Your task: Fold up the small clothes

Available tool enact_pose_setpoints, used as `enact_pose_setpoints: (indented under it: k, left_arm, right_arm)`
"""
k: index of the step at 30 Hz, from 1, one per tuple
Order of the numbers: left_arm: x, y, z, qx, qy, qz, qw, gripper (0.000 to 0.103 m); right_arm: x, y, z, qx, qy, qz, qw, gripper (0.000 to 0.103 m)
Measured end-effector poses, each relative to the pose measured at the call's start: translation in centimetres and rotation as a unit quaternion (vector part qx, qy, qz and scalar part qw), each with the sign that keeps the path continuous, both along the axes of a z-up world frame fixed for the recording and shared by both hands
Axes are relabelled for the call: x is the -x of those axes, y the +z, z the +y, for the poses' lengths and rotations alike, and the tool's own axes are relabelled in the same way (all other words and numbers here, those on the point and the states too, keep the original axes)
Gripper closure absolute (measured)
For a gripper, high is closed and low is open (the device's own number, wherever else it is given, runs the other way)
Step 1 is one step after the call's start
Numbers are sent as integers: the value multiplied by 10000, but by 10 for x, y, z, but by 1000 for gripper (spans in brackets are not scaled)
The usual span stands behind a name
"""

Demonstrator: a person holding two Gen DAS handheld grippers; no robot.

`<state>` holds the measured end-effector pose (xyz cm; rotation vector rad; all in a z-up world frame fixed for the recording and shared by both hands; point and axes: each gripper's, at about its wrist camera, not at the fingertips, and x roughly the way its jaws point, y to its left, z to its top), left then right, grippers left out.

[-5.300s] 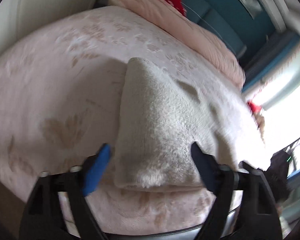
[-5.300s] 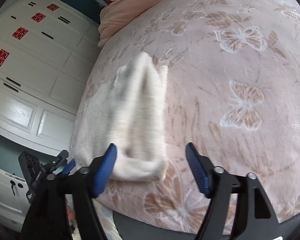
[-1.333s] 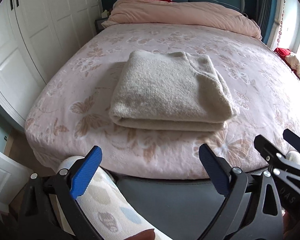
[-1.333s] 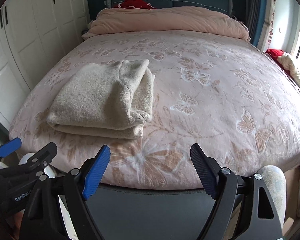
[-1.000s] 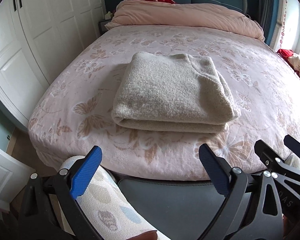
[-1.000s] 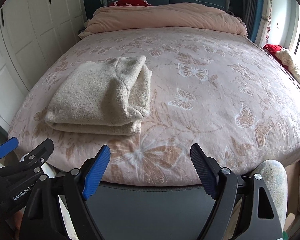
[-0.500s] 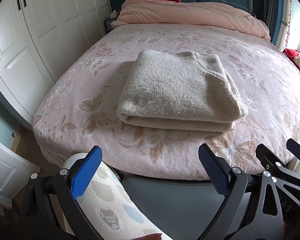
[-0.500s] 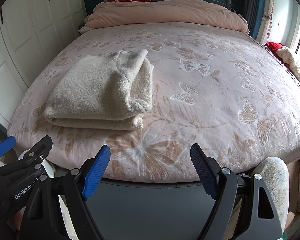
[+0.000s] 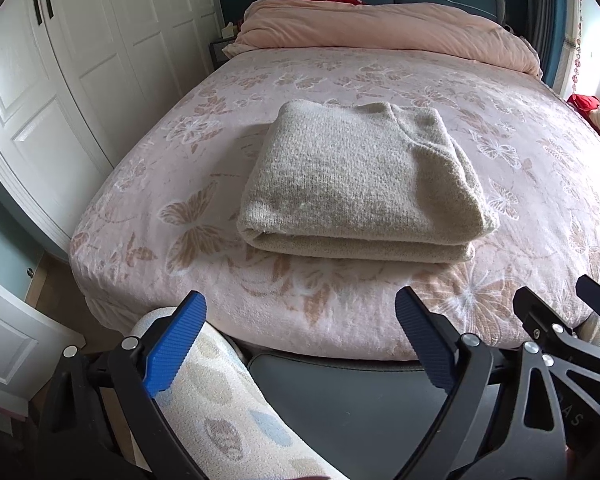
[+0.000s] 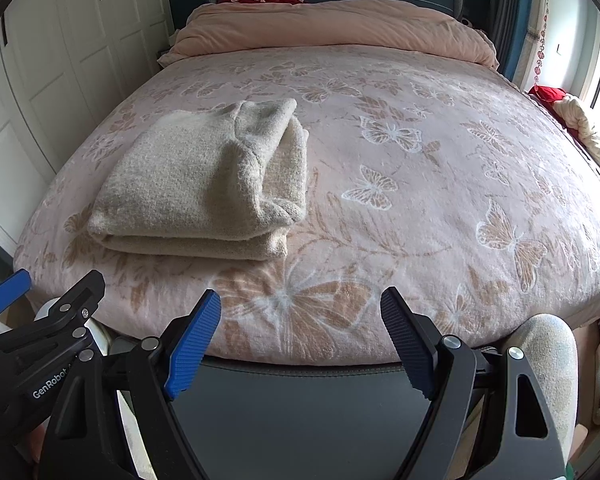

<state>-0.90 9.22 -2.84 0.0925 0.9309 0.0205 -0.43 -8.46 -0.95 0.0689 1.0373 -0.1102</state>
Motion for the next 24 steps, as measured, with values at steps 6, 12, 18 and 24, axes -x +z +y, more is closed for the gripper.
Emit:
enact_pose_setpoints:
  k: [6, 12, 18, 24]
  left_arm:
    - [-1, 0, -1, 3, 2, 41, 10000, 11]
    - [-1, -2, 1, 0, 15, 19, 10000, 11]
    - [-1, -1, 0, -42, 3, -42, 10000, 12]
    - [0, 0, 0, -8, -15, -36, 10000, 15]
  right_arm:
    - [1, -2, 2, -16, -40, 37, 10000, 23]
    - [1, -2, 5, -12, -56, 34, 10000, 23]
    - [2, -2, 5, -8, -82, 22, 10000, 23]
    - [1, -1, 5, 7, -110, -4, 9999, 23]
